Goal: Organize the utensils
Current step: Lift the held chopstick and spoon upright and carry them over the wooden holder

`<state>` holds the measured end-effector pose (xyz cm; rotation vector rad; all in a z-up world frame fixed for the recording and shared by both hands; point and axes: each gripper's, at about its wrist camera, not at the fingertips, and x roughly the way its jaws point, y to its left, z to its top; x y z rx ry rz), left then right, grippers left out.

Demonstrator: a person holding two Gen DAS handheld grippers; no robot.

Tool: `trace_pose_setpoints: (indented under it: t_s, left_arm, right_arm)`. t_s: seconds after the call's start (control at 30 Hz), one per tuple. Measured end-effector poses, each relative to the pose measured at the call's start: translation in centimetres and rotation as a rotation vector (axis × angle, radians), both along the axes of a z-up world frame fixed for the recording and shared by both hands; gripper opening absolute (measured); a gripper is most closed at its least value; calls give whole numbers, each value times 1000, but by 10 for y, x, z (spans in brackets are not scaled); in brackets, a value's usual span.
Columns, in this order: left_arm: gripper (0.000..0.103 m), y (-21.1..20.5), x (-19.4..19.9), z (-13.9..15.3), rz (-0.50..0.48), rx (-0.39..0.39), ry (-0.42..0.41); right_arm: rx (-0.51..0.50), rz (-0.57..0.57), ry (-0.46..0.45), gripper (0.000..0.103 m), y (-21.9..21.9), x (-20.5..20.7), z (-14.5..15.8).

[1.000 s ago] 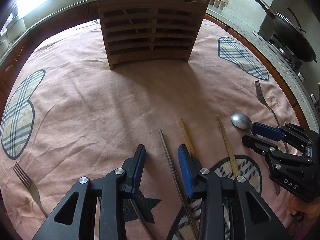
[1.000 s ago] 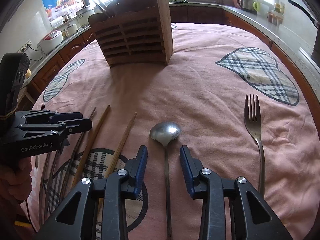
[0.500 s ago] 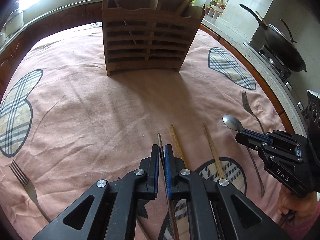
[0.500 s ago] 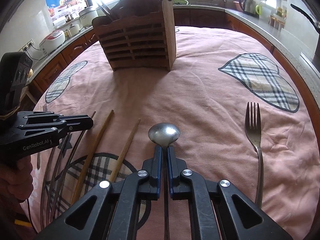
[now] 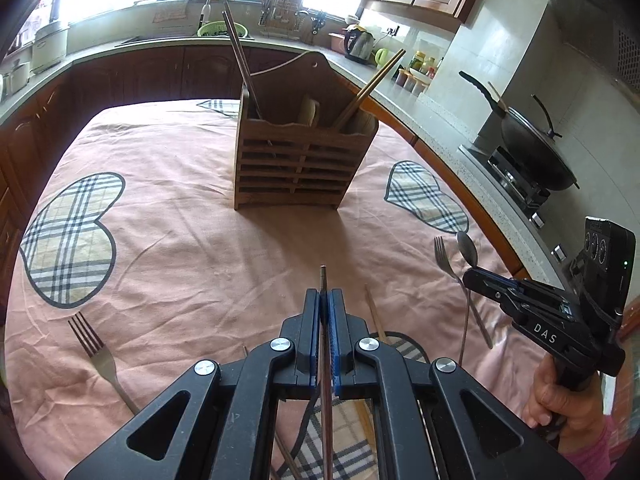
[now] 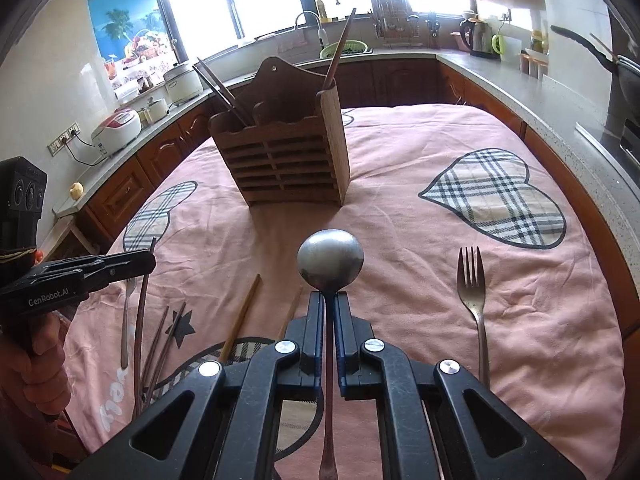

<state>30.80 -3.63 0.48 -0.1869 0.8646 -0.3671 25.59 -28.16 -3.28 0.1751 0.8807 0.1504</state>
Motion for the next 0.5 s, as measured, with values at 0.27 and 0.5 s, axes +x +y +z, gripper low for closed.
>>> trace_pose_setpoints:
  t_s: [0.27, 0.5]
  left_arm:
    - [3, 17, -27, 32, 25, -30, -76]
    - [3, 28, -41, 47, 41, -45, -115]
  right_arm:
    - [5, -16, -65, 5, -1, -10, 25]
    - [7, -22, -108, 5, 0, -15, 40]
